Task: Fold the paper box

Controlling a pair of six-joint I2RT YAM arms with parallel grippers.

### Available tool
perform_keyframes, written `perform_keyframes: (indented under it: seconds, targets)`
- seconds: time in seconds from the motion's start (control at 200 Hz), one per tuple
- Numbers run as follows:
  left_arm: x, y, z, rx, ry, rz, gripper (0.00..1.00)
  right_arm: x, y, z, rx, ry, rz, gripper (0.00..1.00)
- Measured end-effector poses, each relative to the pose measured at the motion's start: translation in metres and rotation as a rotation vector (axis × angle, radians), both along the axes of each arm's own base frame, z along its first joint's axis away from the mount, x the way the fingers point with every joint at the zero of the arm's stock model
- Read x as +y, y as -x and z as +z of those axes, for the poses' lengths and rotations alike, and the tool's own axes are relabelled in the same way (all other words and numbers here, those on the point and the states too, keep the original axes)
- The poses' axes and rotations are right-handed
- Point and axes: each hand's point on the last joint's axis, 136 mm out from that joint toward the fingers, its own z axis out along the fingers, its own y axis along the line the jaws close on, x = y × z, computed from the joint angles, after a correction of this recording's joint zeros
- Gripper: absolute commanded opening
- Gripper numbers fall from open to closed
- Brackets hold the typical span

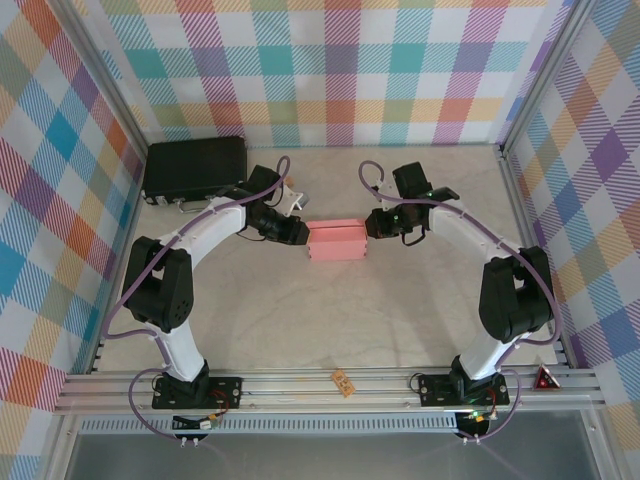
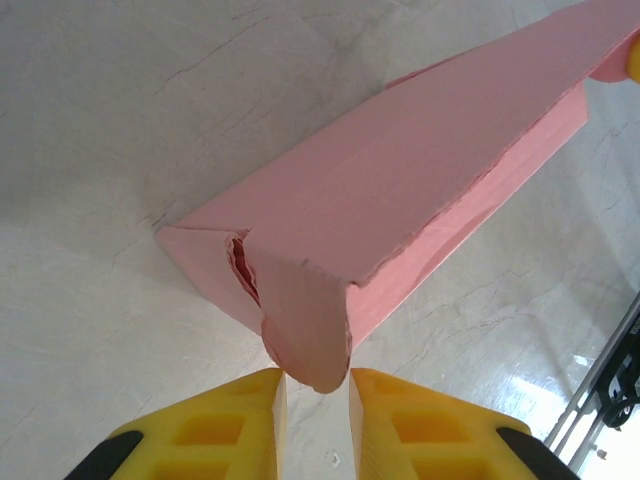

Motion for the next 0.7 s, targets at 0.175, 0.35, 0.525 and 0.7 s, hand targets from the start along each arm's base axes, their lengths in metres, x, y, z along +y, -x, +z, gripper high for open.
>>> perform_keyframes:
  seconds: [0.175, 0.35, 0.525, 0.7]
  targets:
    - [0.0004, -0.0004, -0.0017, 0.002, -0.005, 0.002, 0.23, 0.0011, -0.0007, 0.0026, 0.002, -0.003, 0.002, 0.11]
    - [0.0005, -0.0006, -0.0085, 0.015, -0.014, 0.002, 0.23, 0.0019, 0.0006, -0.0023, 0.022, -0.003, 0.006, 0.11]
    - [0.0004, -0.0007, -0.0094, 0.017, -0.017, 0.002, 0.23, 0.0036, -0.0004, -0.0049, 0.032, -0.006, 0.009, 0.12]
    - [0.0005, -0.0007, -0.0095, 0.017, -0.018, 0.002, 0.23, 0.0034, -0.0001, -0.0041, 0.034, -0.005, 0.009, 0.11]
